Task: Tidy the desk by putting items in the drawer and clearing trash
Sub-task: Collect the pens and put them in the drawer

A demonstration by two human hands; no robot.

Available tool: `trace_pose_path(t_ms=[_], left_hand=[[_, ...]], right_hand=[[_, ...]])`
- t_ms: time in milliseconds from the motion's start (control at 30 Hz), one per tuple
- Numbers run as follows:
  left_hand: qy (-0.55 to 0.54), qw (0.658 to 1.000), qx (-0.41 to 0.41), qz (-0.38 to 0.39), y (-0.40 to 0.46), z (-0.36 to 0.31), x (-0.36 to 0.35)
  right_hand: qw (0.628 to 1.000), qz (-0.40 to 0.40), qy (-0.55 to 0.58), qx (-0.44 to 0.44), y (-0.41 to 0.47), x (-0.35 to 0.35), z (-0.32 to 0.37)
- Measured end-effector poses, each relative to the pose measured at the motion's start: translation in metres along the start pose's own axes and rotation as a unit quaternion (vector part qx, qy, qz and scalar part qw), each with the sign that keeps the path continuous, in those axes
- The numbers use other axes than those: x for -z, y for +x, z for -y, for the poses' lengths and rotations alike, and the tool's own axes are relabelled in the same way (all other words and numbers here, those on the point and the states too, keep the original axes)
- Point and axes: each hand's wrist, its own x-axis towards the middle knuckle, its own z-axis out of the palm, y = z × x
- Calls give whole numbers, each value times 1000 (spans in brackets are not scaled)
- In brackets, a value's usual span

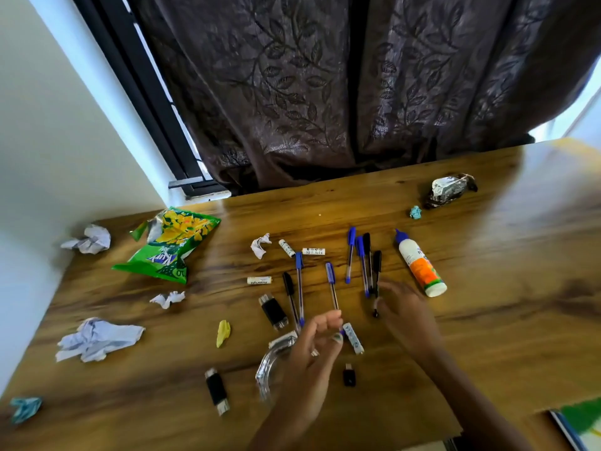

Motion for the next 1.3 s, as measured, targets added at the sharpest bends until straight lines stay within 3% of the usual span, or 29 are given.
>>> trace_pose_path(t_ms=[167,400,633,733,833,933,1033,1133,1200,1300], left_hand=[[-54,997,45,10,31,-7,0],[-135,980,145,25,57,-11,4],[-169,965,197,43,75,-11,10],[-203,953,220,44,82,-11,7],[-265,933,239,55,87,-14,4],[-325,910,247,67,93,-20,4],[-355,905,226,68,99,-23,8],[-357,905,224,51,101,-20,15],[-372,897,235,39,102,-18,19],[-391,886,248,32,103,-15,22]], right_hand=[[991,-12,-133,-24,33,-22,0],[984,-39,-171,-18,33,-24,-8],[988,-130,-62,-55,25,-15,-10],[986,-149,38,-57,23,-10,7],[989,-62,133,-24,16,-7,38],[989,19,139,37,5,-14,67],[985,41,158,62,4,-17,80],[972,49,225,34,16,-8,77],[977,4,212,19,29,-5,68],[994,-61,90,8,53,-8,49]])
